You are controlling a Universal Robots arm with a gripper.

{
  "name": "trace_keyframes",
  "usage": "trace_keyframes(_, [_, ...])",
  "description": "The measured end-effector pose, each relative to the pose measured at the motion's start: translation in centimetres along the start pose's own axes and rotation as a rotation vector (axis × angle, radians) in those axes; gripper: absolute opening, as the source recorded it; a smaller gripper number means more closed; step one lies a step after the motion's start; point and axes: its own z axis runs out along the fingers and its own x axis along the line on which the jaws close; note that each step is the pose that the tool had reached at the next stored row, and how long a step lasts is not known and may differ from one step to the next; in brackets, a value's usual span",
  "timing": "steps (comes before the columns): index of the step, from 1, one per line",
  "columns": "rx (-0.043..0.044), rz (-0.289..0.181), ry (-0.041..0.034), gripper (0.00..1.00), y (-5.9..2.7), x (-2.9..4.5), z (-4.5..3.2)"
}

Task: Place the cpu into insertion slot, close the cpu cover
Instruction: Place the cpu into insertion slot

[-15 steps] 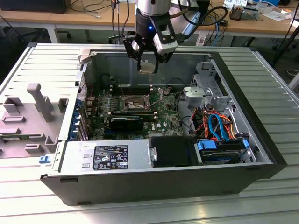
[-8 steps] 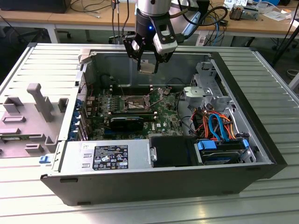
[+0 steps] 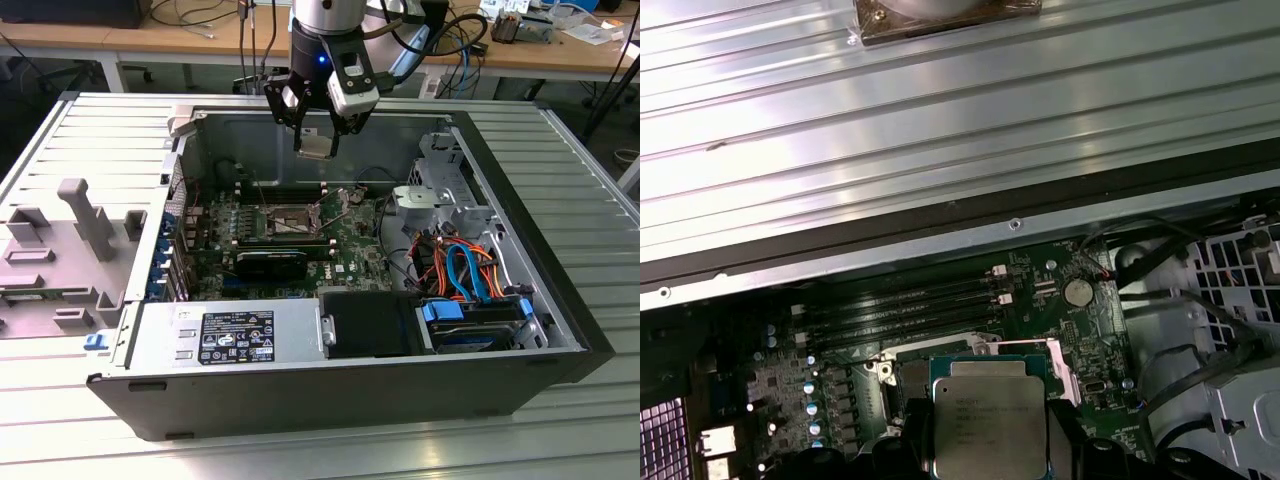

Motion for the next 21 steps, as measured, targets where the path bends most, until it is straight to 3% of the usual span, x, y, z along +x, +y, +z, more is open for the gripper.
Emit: trace_keyframes(21, [-0.0004, 0.024, -0.0021, 0.55, 0.00, 0.00, 0.00])
